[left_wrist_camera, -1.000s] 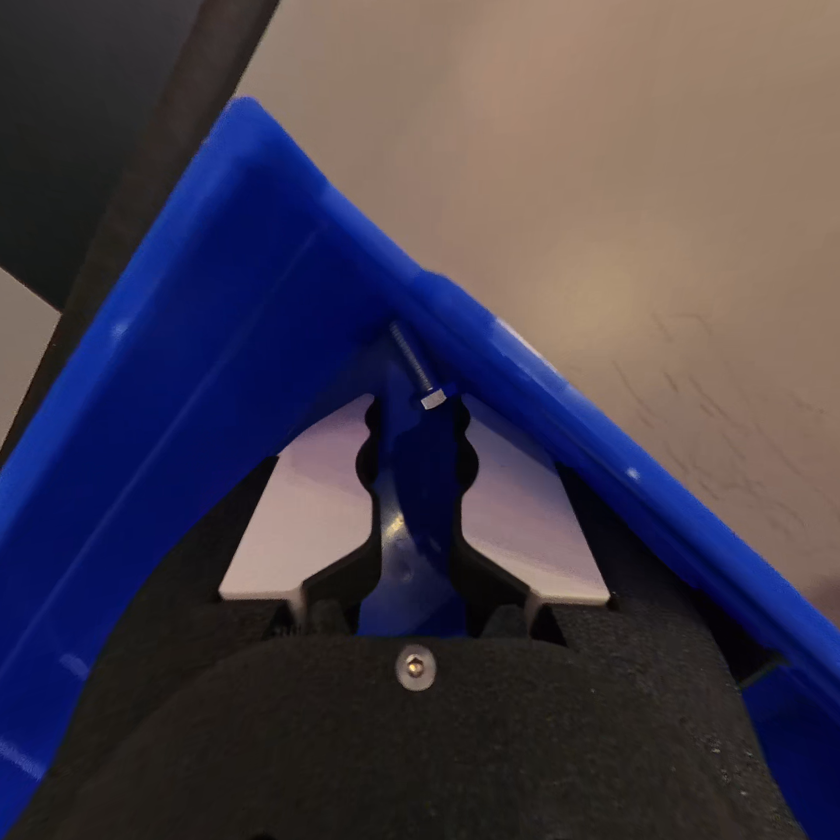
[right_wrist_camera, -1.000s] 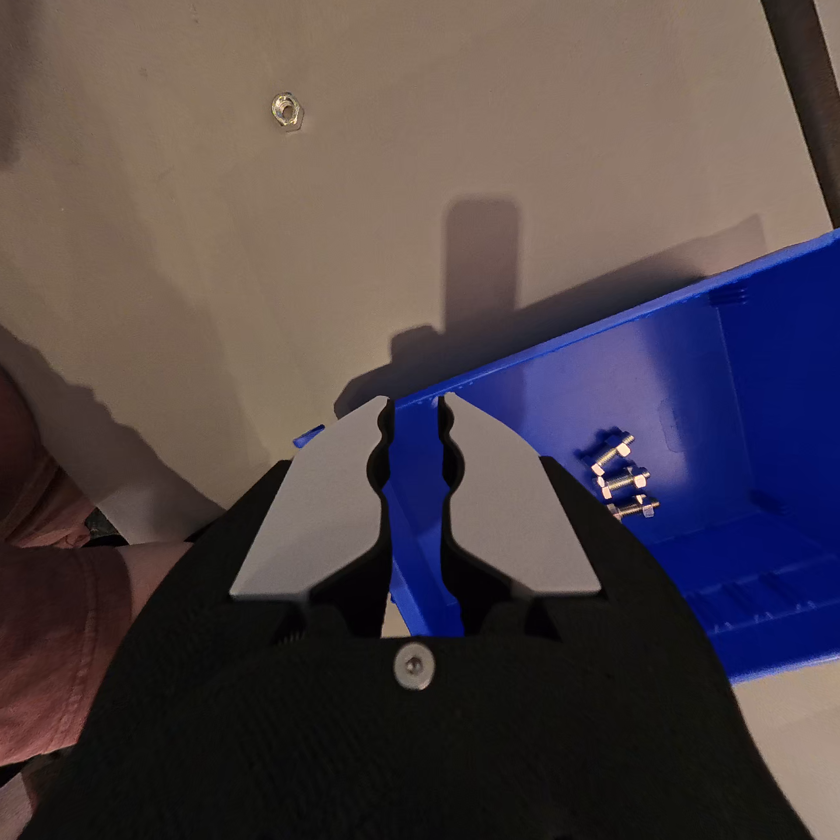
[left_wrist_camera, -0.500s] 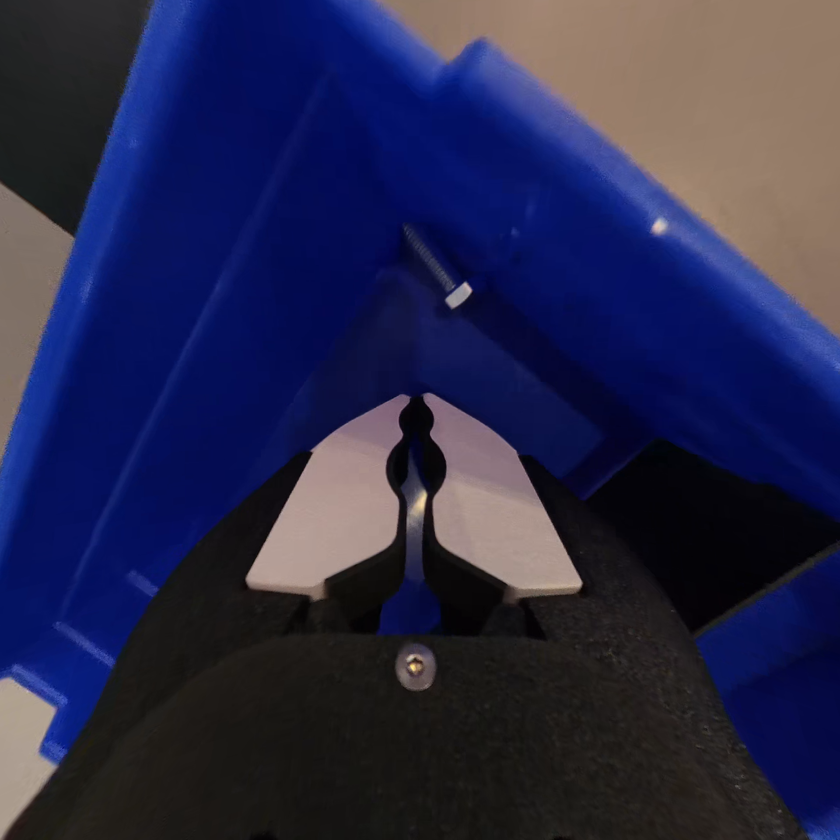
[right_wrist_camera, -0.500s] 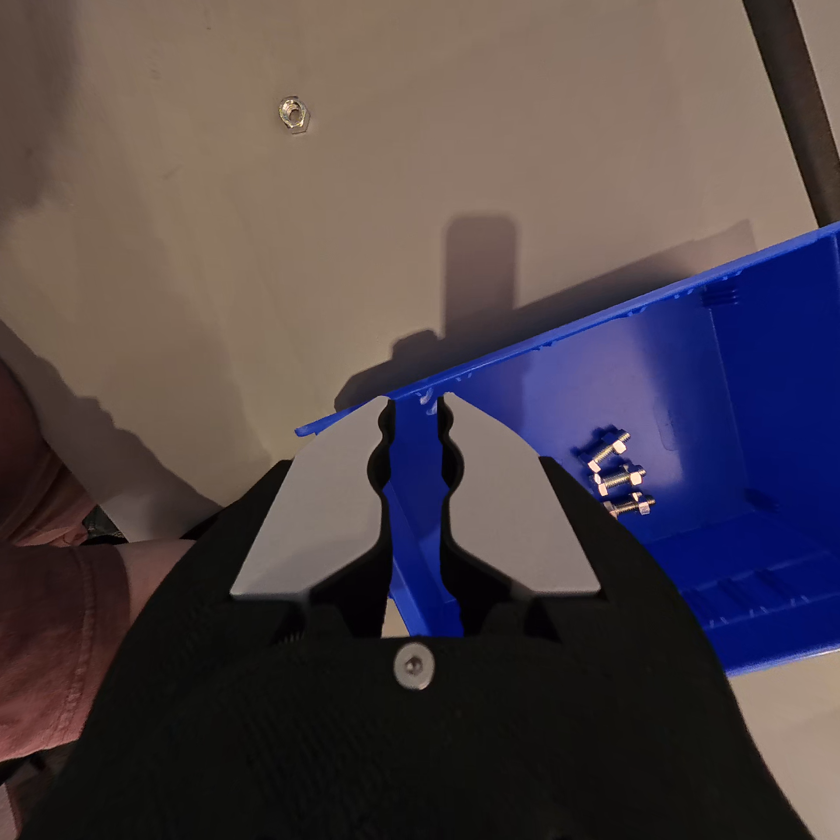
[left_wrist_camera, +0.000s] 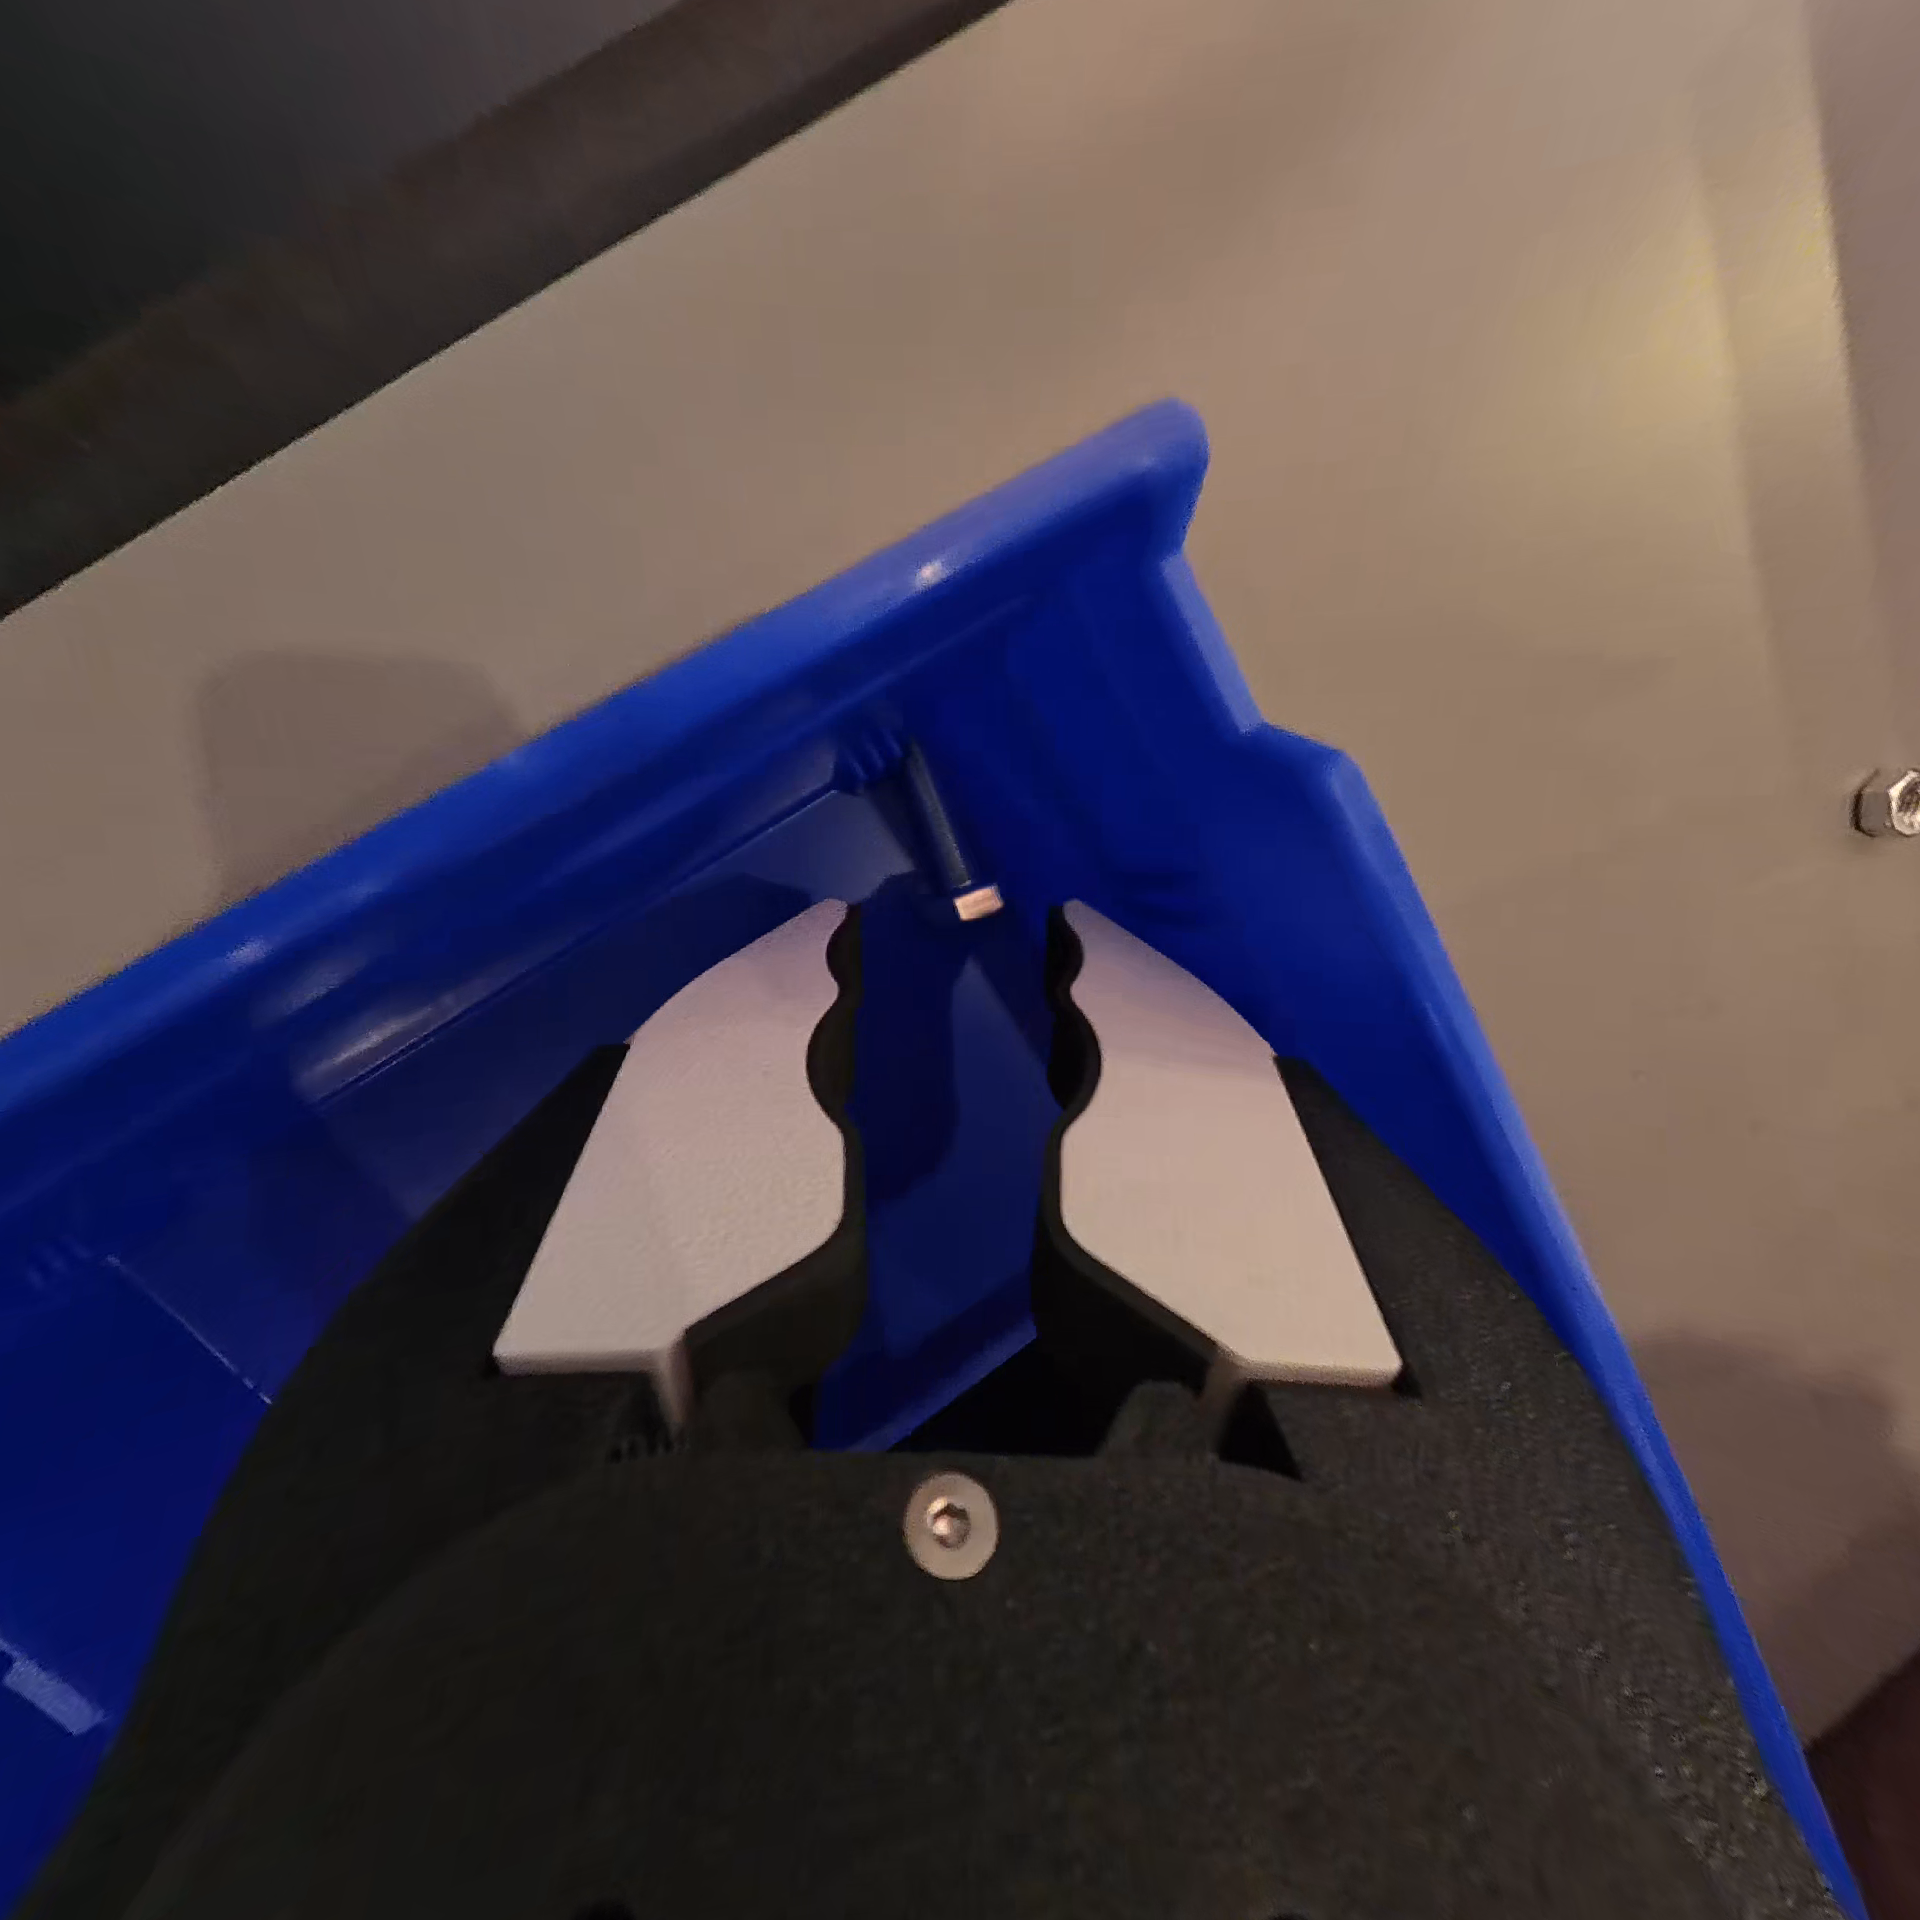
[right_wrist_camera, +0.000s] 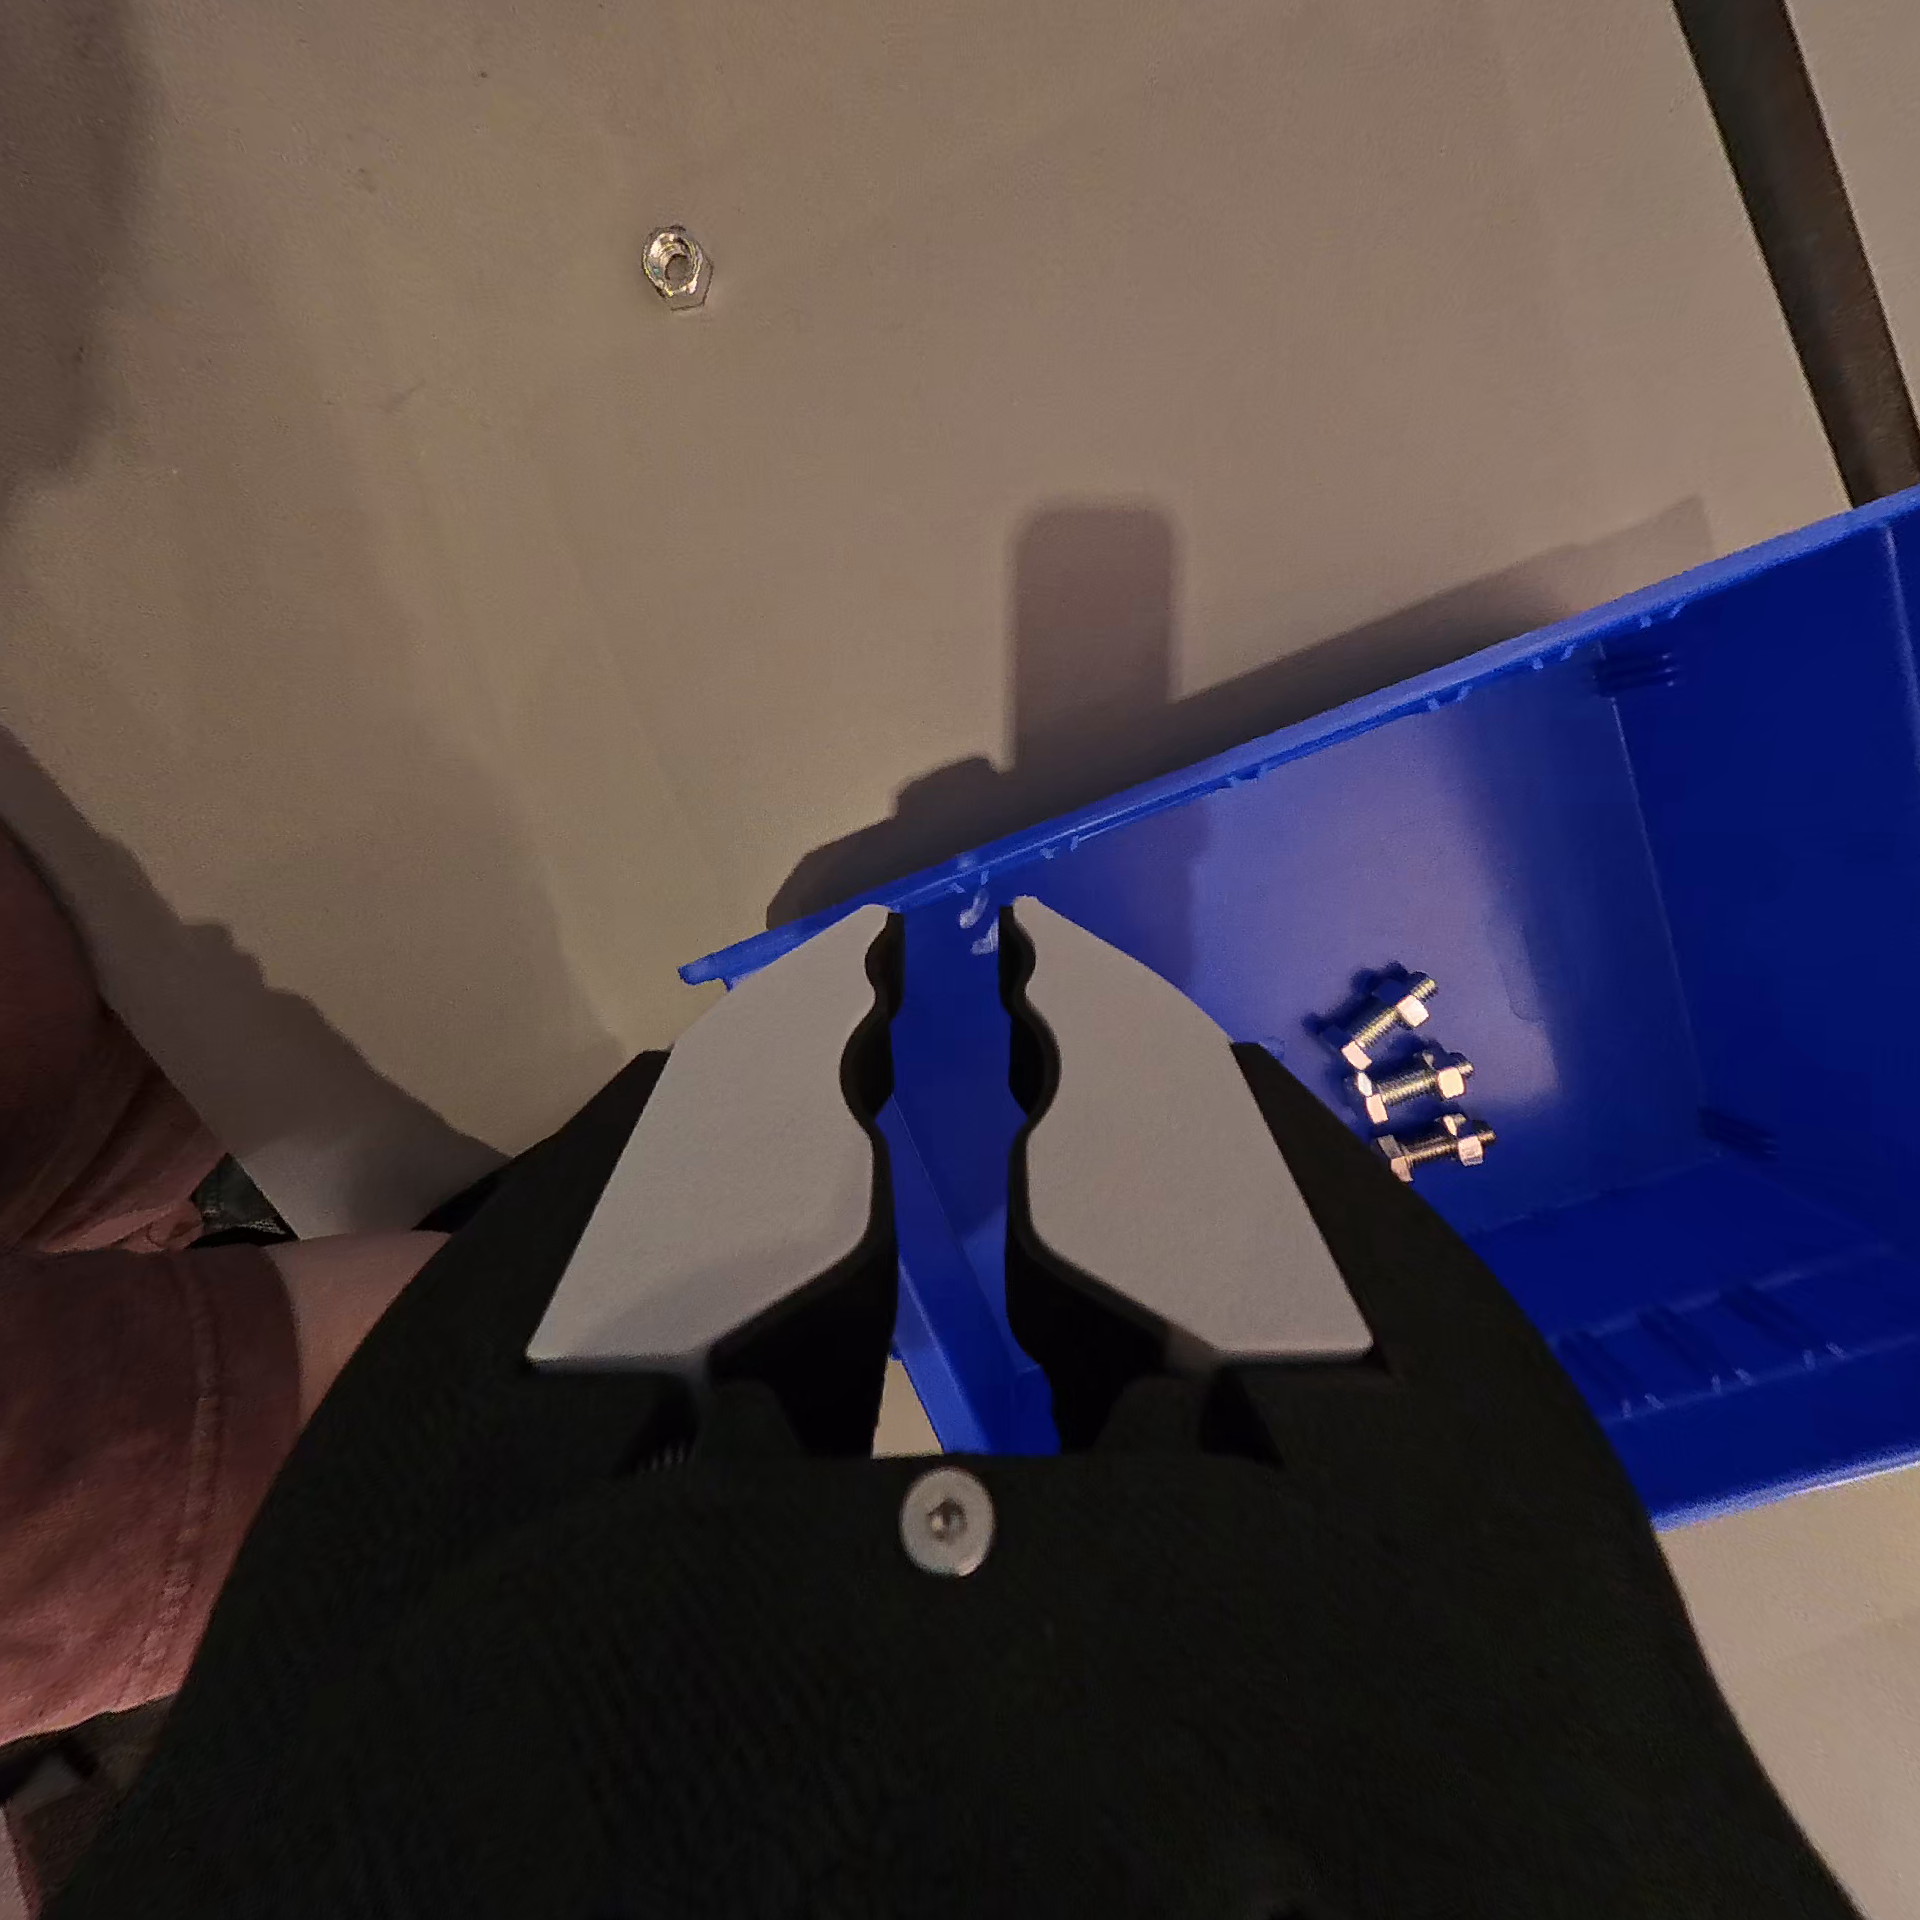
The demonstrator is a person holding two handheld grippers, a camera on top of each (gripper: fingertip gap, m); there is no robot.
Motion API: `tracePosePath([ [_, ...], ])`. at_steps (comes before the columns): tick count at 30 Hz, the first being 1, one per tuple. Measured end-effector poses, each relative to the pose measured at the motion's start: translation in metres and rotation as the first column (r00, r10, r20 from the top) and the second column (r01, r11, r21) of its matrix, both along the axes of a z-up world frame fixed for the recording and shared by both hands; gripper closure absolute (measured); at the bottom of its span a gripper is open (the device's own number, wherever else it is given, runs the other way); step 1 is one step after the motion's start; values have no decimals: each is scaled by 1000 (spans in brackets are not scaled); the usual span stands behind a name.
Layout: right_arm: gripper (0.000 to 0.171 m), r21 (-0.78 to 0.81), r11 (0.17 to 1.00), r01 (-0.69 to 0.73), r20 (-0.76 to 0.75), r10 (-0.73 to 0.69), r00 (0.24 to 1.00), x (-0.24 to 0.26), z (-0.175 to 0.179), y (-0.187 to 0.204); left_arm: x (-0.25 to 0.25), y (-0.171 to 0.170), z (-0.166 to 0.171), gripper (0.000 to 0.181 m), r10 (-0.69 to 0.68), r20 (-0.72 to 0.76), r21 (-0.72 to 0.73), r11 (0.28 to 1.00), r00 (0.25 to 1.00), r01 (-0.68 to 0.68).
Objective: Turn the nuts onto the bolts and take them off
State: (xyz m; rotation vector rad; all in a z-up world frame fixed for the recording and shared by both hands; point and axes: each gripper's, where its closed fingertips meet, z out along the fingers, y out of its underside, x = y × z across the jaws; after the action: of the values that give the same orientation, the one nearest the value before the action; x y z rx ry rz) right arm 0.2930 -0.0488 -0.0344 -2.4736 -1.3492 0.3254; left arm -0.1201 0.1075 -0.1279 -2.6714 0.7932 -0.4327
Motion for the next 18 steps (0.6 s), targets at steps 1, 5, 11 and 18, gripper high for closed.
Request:
tracePosePath([
  [1,152,-1,1000,0,1,0,1000,0,0,0,0,1,-1,149,4,-8,4,1000,1000,-4],
  [5,153,-3,1000,-2,5,2,1000,0,0,-1,-2,2,-7,151,-3,-83,6,1000,997,3],
  [11,153,-10,1000,-4,17,4,1000,0,-2,-2,-1,5,-12,153,-8,-143,-1,1000,990,8],
  [18,154,-11,1000,-7,21,7,1000,0,-2,-3,-9,4,-12,150,-6,-180,-2,1000,984,6],
])
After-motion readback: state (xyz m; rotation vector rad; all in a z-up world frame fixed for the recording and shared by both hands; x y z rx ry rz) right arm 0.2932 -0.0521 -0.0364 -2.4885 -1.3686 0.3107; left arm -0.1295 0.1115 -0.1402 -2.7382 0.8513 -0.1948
